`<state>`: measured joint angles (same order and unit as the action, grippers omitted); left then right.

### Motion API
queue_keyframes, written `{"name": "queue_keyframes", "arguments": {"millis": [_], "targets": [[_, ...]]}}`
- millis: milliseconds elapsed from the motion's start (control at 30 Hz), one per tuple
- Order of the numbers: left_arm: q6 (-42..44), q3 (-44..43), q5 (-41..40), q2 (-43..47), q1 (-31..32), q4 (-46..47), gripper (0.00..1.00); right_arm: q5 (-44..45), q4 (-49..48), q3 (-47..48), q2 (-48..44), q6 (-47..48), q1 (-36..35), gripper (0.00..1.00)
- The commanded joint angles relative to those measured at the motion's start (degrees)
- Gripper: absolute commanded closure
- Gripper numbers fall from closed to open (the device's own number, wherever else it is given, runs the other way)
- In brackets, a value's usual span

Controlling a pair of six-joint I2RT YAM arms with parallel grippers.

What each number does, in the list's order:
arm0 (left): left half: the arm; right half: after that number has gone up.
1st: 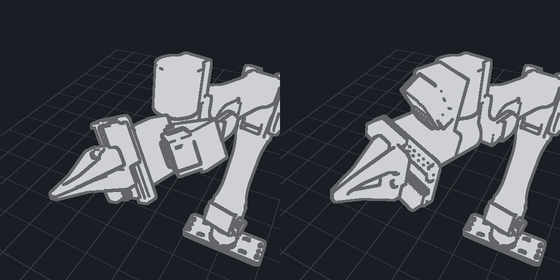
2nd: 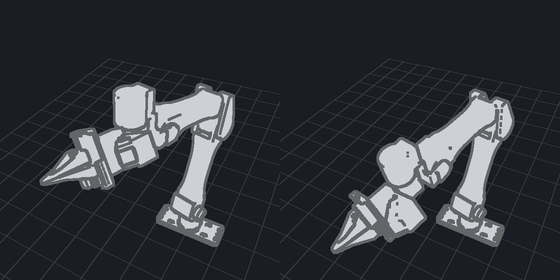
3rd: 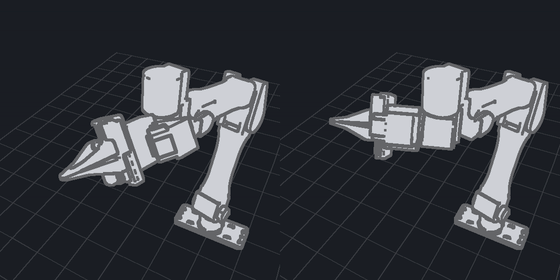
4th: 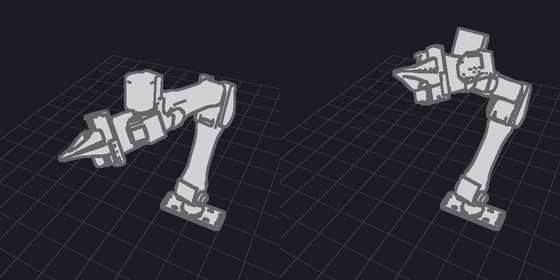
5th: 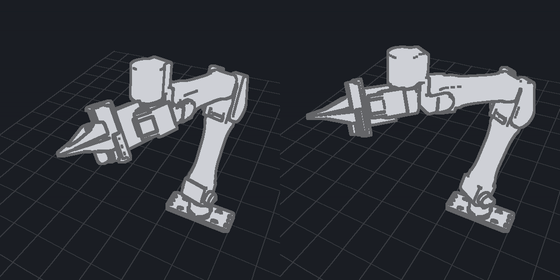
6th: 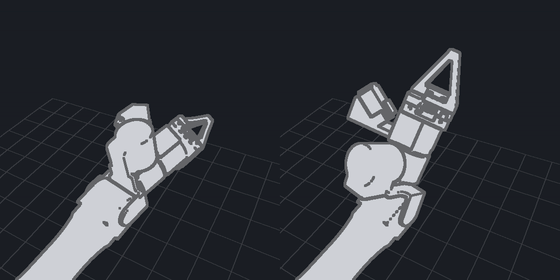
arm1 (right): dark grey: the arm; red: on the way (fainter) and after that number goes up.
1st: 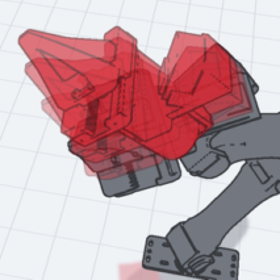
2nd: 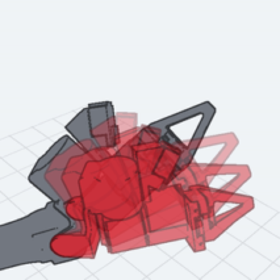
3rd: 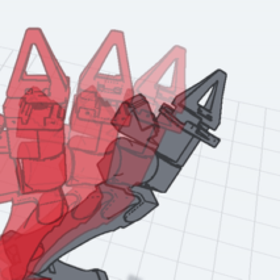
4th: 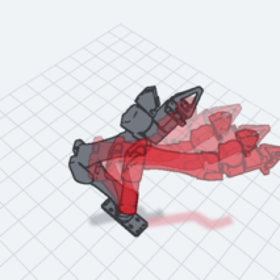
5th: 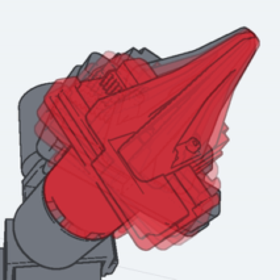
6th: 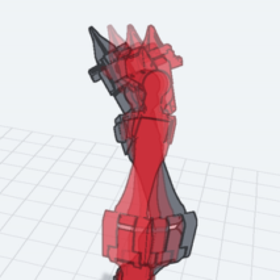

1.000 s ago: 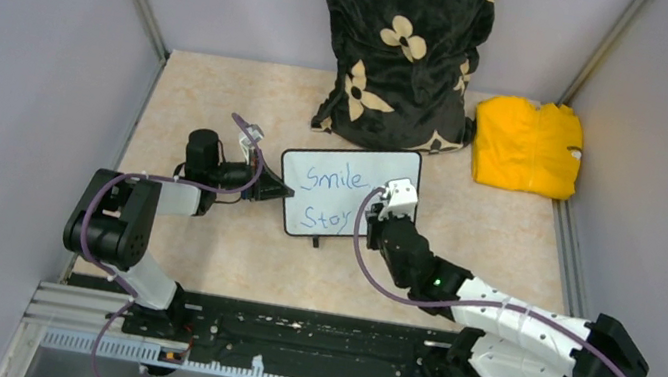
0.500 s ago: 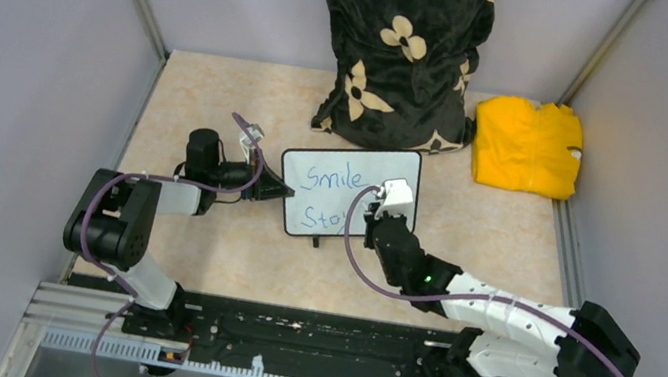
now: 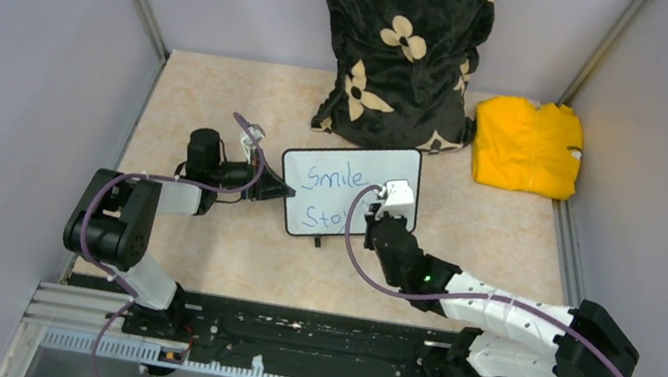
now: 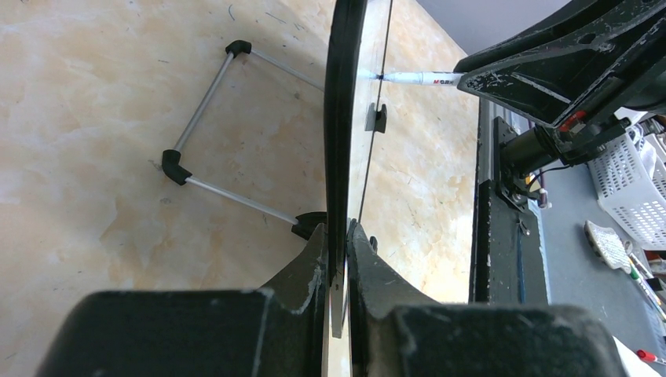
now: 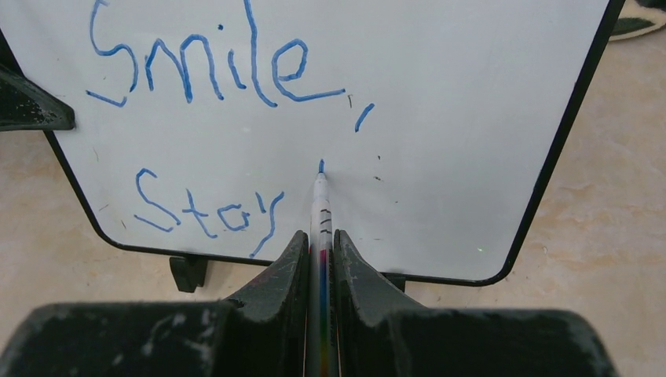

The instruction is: Write a sentence on the whiteboard

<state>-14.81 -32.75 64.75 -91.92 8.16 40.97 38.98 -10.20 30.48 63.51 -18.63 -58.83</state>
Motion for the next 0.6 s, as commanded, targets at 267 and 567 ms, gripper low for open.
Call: {"name": "queue_keyframes", "arguments": {"millis": [267,567], "targets": [[3.0,0.0,-2.8,-0.3,0.6,-2.2,1.00,-1.7,4.1,-1.5,-1.3,-4.4,0.3,1.00],[3.0,-0.1,-2.7,-0.3,0.6,-2.2,1.00,-4.0,5.3,-3.1,-1.4,-6.8,0.2,1.00]]}}
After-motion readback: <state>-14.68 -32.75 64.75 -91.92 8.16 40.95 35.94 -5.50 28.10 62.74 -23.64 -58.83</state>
